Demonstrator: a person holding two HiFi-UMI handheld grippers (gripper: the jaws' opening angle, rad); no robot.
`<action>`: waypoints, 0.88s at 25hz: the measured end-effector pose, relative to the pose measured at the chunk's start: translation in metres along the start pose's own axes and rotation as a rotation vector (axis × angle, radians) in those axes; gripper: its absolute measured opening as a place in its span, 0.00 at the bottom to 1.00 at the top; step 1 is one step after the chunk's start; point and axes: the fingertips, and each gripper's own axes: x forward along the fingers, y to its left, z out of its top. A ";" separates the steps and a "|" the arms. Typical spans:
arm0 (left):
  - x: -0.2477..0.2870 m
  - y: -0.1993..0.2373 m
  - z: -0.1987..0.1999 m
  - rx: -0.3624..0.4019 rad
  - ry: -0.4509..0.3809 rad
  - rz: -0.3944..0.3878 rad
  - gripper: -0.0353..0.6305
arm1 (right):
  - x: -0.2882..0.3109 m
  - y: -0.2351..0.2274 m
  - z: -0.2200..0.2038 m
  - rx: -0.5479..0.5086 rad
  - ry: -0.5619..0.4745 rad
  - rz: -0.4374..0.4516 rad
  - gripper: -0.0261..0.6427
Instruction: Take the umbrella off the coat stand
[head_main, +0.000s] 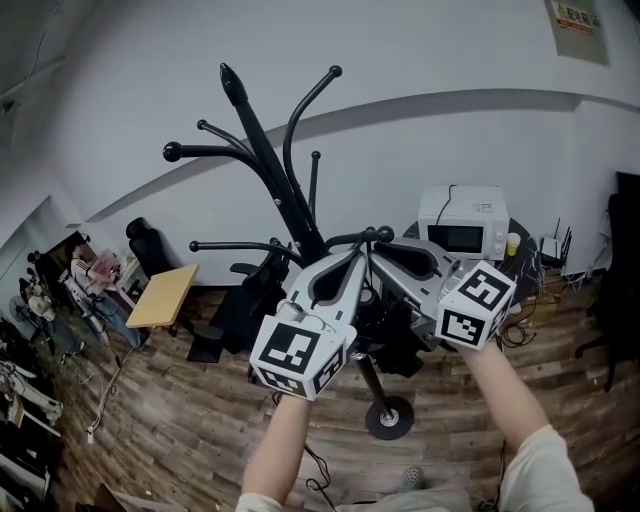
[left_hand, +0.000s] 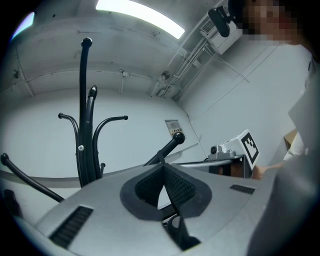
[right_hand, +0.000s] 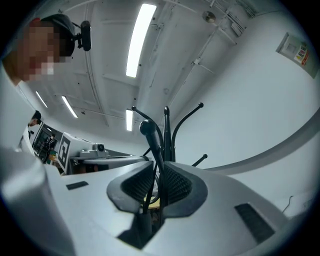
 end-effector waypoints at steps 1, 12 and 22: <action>-0.001 0.001 0.000 -0.001 0.002 -0.002 0.09 | 0.000 0.001 0.001 0.022 -0.007 0.018 0.15; -0.007 -0.004 0.007 0.034 0.032 -0.022 0.09 | 0.012 0.002 -0.009 0.178 -0.014 0.141 0.19; -0.009 0.007 0.007 0.020 0.021 0.010 0.09 | 0.003 -0.009 0.006 -0.161 0.001 -0.166 0.05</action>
